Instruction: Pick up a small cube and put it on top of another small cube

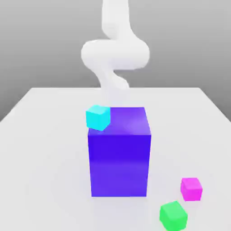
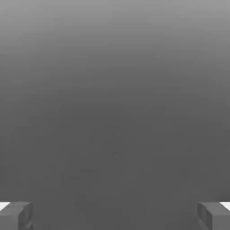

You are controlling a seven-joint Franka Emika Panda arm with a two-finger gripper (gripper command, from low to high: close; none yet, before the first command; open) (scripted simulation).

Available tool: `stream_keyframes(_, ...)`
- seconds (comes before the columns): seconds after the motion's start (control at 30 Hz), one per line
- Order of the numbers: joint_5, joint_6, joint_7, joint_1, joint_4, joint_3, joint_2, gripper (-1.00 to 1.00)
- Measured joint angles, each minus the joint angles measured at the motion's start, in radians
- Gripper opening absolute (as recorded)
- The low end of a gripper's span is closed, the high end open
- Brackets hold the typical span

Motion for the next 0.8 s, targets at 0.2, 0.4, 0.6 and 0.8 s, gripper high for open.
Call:
stream_keyframes(0.2, 0.1, 0.079, -0.265, 0.174, -0.053, -0.069, 0.187, 0.0)
stream_keyframes(0.4, 0.193, 0.154, -0.518, 0.317, -0.105, -0.103, 0.372, 0.0)
stream_keyframes(0.6, 0.255, 0.232, -0.75, 0.421, -0.157, -0.093, 0.552, 0.0)
stream_keyframes(0.8, 0.239, 0.323, -0.926, 0.494, -0.213, -0.047, 0.718, 0.0)
